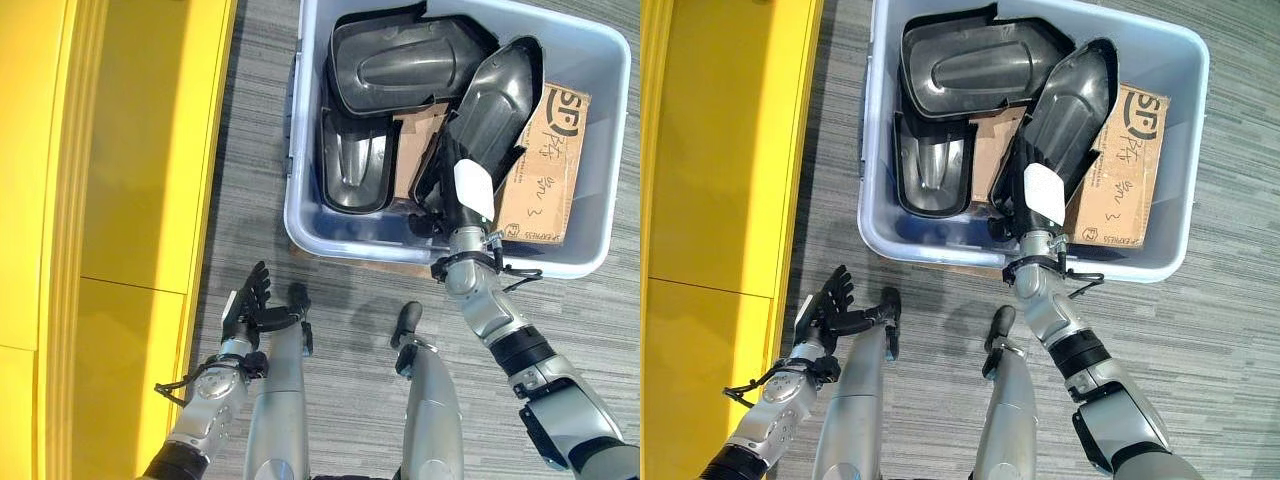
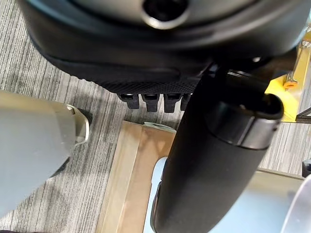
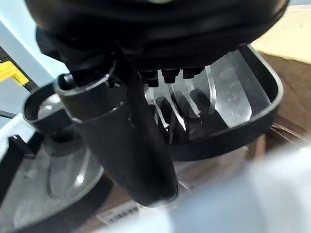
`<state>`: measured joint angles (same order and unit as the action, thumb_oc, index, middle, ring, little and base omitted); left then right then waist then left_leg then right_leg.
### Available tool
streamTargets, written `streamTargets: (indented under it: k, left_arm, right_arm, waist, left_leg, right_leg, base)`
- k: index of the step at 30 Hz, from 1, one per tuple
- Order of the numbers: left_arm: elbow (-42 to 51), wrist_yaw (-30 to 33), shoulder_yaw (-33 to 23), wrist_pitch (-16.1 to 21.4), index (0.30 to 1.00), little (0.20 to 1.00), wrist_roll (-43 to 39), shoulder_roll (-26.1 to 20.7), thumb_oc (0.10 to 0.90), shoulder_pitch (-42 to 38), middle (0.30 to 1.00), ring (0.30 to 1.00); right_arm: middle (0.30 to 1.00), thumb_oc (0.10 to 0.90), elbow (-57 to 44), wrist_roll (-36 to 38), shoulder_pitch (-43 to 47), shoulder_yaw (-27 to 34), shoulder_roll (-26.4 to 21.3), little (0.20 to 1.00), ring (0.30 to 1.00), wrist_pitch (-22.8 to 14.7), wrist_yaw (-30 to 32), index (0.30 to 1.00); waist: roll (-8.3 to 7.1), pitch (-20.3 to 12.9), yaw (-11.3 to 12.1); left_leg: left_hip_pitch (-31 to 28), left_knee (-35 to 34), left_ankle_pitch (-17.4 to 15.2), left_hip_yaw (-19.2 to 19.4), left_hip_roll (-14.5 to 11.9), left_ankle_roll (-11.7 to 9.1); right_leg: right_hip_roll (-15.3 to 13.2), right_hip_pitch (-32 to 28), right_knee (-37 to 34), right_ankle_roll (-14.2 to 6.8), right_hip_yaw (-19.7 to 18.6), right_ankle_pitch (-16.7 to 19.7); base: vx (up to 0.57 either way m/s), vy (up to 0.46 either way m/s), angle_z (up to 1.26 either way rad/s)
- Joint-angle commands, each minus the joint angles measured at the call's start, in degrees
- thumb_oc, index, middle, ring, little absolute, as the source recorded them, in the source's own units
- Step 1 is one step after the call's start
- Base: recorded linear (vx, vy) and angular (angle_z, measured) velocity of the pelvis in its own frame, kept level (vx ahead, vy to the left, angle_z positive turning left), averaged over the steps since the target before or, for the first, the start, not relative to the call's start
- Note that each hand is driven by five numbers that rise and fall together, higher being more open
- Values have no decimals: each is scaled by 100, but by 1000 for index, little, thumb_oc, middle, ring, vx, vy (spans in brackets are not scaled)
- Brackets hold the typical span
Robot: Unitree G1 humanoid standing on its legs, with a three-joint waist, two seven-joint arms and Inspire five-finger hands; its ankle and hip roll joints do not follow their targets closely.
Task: Move parts from the plastic box to the shelf.
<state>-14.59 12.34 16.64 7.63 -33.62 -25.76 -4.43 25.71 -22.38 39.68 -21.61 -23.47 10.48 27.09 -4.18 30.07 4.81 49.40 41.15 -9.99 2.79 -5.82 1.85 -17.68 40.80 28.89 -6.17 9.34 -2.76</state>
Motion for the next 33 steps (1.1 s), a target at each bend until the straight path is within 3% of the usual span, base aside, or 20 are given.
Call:
streamTargets:
  k: [1,24,32,33]
  left_arm:
    - [725,73,23,360,1000,1000,-77,-40,900,132,1000,1000]
    - [755,152,27,338,1000,1000,-17,-105,900,17,1000,1000]
    - [712,187,28,323,1000,1000,-17,-116,900,-11,1000,1000]
    - [713,189,29,323,1000,1000,-16,-117,900,-11,1000,1000]
  right_arm:
    - [1000,900,-93,-31,258,305,-352,1000,1000,-21,395,1000]
    - [1000,900,158,76,283,737,-416,1000,1000,199,843,1000]
    - [1000,900,447,445,396,998,-368,1000,1000,228,1118,1000]
    - [822,773,450,449,397,997,-368,822,822,227,1121,822]
  waist:
    - [238,-28,108]
    - [293,-28,14]
    - [297,-28,1]
    - [296,-28,2]
  left_leg:
    - [-75,222,-536,-374,88,-98]
    - [196,345,-522,-396,94,-108]
    - [244,345,-516,-391,91,-113]
    - [245,345,-515,-391,91,-113]
  right_leg:
    - [-80,-91,528,-171,-38,-470]
    - [-80,329,917,-133,-78,-614]
    - [-65,401,966,-124,-93,-638]
    - [-66,403,967,-124,-93,-639]
  base:
    - [0,0,0]
    - [-2,0,1]
    - [0,0,0]
    - [0,0,0]
